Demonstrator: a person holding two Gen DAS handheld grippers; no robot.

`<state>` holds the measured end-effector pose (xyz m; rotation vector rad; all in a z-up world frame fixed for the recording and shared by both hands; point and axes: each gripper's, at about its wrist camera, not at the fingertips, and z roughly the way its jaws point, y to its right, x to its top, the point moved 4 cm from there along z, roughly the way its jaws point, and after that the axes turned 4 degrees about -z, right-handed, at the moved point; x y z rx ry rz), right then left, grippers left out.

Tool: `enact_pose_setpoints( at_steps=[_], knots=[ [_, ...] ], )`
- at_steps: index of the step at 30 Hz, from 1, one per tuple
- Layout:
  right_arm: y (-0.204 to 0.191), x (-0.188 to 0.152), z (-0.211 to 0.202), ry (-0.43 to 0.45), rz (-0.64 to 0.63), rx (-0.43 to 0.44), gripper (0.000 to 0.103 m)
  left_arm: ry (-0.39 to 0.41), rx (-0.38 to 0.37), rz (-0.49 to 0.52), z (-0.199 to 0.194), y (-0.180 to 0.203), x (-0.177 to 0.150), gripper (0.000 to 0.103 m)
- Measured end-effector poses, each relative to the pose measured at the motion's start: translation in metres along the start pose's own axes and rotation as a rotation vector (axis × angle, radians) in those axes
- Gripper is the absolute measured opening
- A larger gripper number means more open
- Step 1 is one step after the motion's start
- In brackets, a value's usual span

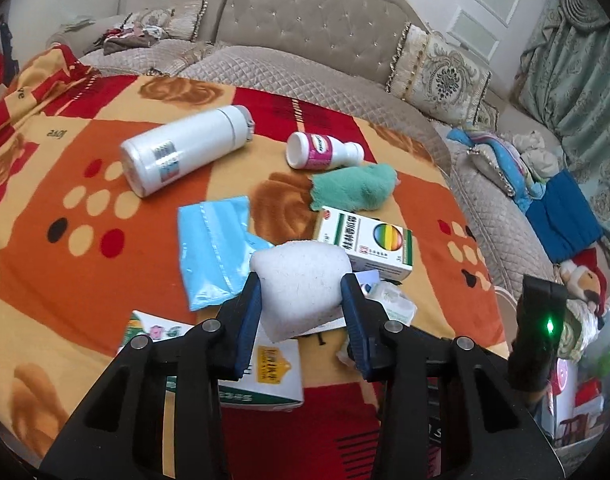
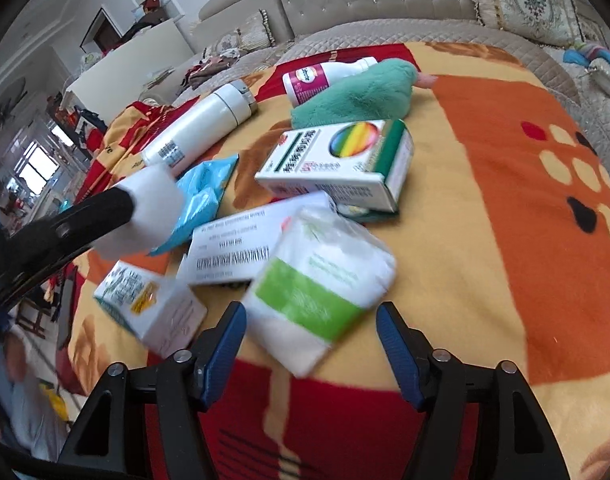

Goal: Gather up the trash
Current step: 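Grasp the white sponge with the left tool while the right tool grasps the white-green tissue pack, then carry the sponge and tissue pack over the cream bin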

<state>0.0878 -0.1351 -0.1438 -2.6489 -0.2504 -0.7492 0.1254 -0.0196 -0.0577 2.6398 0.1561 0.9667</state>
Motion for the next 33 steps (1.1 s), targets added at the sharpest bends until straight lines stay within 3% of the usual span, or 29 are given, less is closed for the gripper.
enact_pose_setpoints(
  at_steps=[5,7,12,20,33],
  knots=[
    [-0.005,0.006,0.007,0.025,-0.019,-0.039,0.072,0.004,0.002,-0.004,-0.002,-0.004,-0.003,0.037],
    [-0.005,0.004,0.006,0.029,-0.051,-0.061,0.062,0.004,0.002,-0.003,-0.002,-0.004,-0.003,0.037],
    [0.003,-0.002,-0.012,0.041,-0.076,-0.032,0.047,-0.003,-0.008,0.011,-0.002,0.004,-0.008,0.037],
    [0.022,-0.016,-0.054,0.07,-0.14,-0.105,0.046,-0.029,-0.039,0.065,0.002,0.038,-0.025,0.037],
    [0.078,-0.039,-0.106,0.115,-0.052,-0.176,0.046,-0.074,-0.089,0.18,0.015,0.109,-0.054,0.037]
  ],
)
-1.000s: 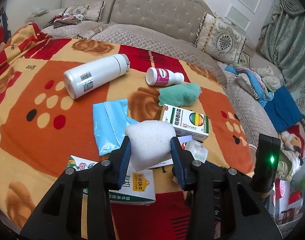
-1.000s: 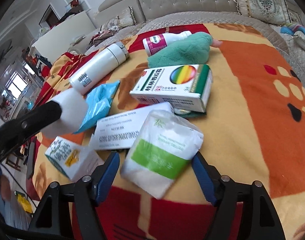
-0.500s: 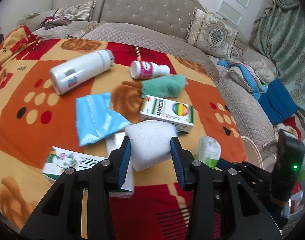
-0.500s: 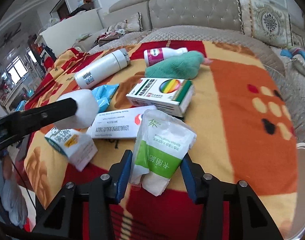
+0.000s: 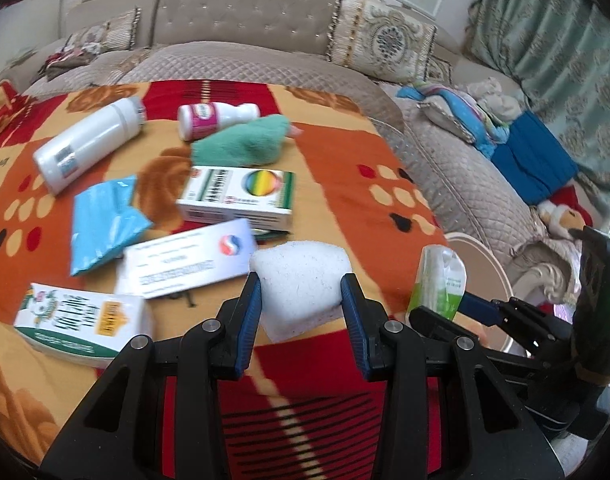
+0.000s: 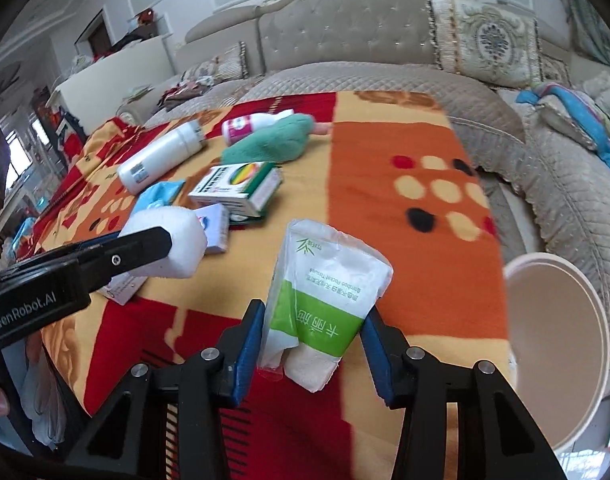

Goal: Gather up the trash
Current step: 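Carry the sponge and tissue pack over the cream bin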

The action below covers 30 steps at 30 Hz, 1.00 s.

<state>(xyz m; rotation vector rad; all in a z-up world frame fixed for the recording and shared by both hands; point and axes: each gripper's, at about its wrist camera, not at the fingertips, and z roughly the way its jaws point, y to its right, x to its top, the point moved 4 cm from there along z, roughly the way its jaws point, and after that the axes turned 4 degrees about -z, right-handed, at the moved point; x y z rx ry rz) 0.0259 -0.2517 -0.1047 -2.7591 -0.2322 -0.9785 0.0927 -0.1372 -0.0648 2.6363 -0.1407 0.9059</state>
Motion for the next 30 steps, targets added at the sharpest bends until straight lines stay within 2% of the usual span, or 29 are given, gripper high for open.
enact_pose_setpoints(
  at_steps=[30],
  knots=[
    [0.15,-0.062,-0.074,0.034,0.241,-0.189,0.046,-0.097,-0.166,0.225,0.045,0.17,-0.026,0.037]
  ],
)
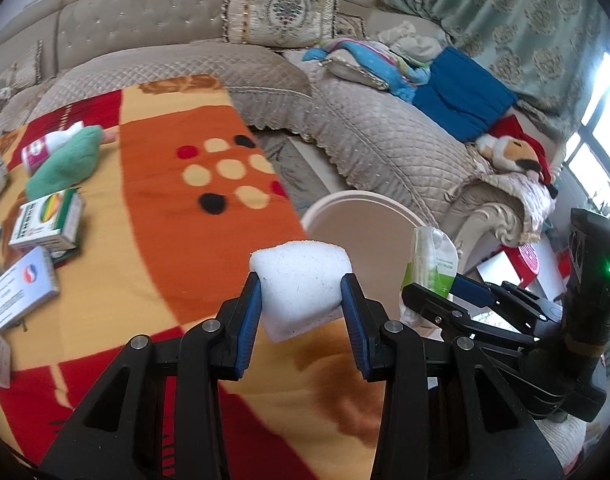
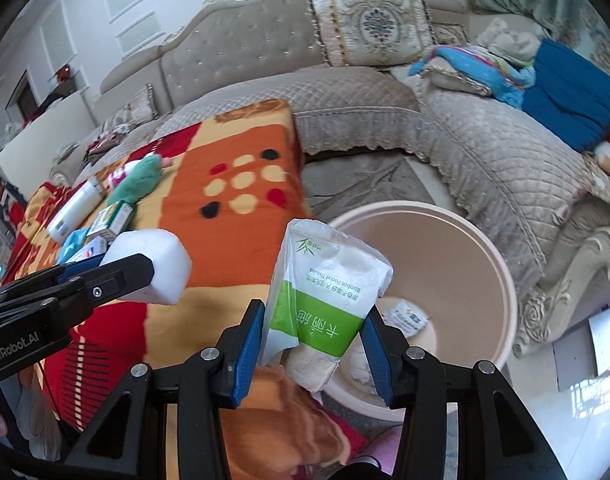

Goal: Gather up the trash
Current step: 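Carry the sponge and tissue pack over the cream bin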

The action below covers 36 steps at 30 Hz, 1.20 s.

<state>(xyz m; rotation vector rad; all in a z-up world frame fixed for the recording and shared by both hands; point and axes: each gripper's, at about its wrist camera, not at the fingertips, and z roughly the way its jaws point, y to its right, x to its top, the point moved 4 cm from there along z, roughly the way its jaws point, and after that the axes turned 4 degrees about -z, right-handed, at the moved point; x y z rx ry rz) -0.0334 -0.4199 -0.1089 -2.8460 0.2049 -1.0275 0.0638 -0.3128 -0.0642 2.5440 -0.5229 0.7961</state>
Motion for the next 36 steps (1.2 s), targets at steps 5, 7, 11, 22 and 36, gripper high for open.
enact_pose_setpoints(
  at_steps=[5,7,11,22,36],
  knots=[
    [0.023,-0.007,0.002,-0.013,0.037,-0.02,0.046,-0.016,-0.02,0.024,0.012,0.021,0.001,0.037],
    [0.032,-0.01,0.003,-0.019,0.054,-0.025,0.046,-0.019,-0.029,0.034,0.016,0.029,0.001,0.037],
    [0.046,-0.016,0.007,-0.031,0.079,-0.035,0.046,-0.03,-0.039,0.049,0.026,0.041,0.003,0.037],
    [0.073,-0.028,0.02,-0.067,0.131,-0.048,0.046,-0.07,-0.05,0.064,0.052,0.056,0.003,0.037],
    [0.082,-0.031,0.032,-0.091,0.149,-0.067,0.046,-0.119,-0.075,0.039,0.079,0.058,0.003,0.038]
  ],
)
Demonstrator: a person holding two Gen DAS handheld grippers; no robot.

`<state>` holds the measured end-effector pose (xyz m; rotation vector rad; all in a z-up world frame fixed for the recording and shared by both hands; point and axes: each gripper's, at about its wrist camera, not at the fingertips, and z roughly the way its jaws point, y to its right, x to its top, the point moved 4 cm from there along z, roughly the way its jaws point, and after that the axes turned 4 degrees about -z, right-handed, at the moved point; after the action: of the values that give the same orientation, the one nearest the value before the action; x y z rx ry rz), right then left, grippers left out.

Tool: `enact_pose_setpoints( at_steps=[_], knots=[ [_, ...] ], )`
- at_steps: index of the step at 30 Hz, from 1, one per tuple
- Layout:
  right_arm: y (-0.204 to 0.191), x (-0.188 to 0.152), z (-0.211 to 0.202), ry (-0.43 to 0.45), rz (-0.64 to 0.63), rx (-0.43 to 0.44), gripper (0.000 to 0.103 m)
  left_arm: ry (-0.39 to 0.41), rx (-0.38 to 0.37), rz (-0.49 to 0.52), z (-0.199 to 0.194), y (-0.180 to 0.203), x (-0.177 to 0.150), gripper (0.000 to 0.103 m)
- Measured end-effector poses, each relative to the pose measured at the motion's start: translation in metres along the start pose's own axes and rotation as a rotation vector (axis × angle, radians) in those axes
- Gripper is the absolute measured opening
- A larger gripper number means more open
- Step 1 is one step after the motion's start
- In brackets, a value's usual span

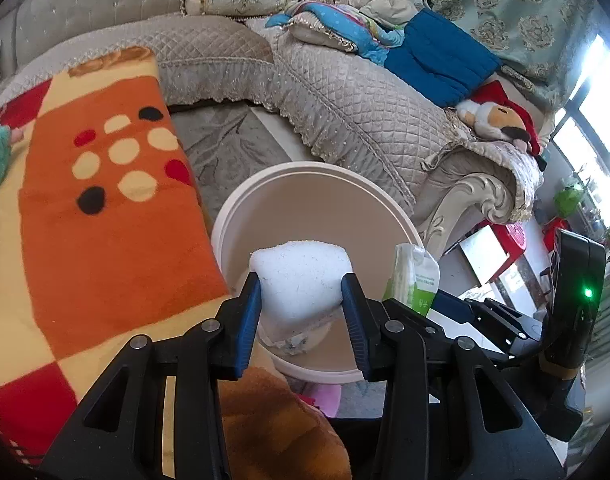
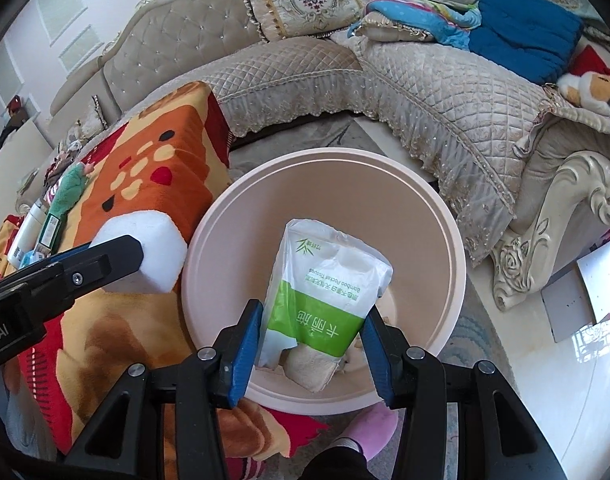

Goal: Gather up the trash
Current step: 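Carry the sponge and tissue pack over the cream bin, then open both tools to drop the sponge and tissue pack into the bin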

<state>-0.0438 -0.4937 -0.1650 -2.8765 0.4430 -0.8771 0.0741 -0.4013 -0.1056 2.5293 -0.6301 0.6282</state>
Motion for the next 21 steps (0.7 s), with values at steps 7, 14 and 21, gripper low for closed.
enact_pose_setpoints(
  at_steps=[7,14,21],
  knots=[
    [0.004,0.001,0.005,-0.007,0.012,-0.006,0.046,-0.006,-0.017,-0.015,0.004,0.001,0.003,0.04],
    [0.007,0.002,0.008,-0.014,0.024,-0.012,0.05,-0.008,-0.044,-0.028,0.003,0.001,0.003,0.047],
    [0.014,0.001,0.01,-0.024,0.063,-0.007,0.054,-0.019,-0.052,-0.06,0.003,-0.005,0.005,0.053]
  ],
)
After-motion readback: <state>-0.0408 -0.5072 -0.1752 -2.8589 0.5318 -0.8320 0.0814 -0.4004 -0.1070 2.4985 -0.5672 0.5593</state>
